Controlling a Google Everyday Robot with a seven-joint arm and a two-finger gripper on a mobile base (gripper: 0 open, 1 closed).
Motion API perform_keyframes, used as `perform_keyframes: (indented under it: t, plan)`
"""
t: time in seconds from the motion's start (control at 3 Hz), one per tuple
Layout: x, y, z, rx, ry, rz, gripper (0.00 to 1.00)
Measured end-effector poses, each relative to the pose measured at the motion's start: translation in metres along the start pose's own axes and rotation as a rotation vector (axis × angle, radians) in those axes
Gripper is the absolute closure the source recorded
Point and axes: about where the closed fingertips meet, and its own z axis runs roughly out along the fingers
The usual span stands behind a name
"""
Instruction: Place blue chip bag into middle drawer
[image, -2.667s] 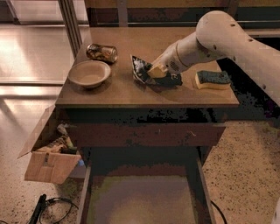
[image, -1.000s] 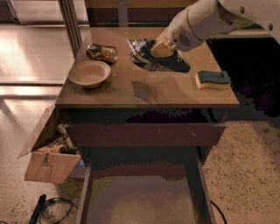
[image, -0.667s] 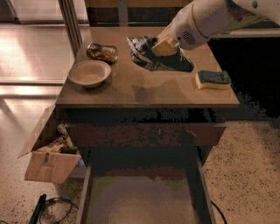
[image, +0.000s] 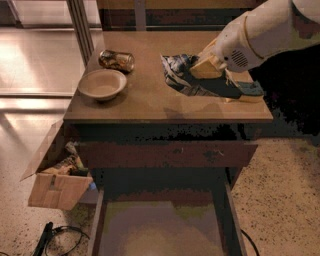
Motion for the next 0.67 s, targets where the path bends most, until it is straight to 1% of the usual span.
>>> perform_keyframes:
  t: [0.33,0.67]
  plan:
    - [0.003,0.019,-0.003,-0.026,-0.027,-0.027,1.0]
    - [0.014,0.069,-0.015,-0.067,-0.09,-0.063,1.0]
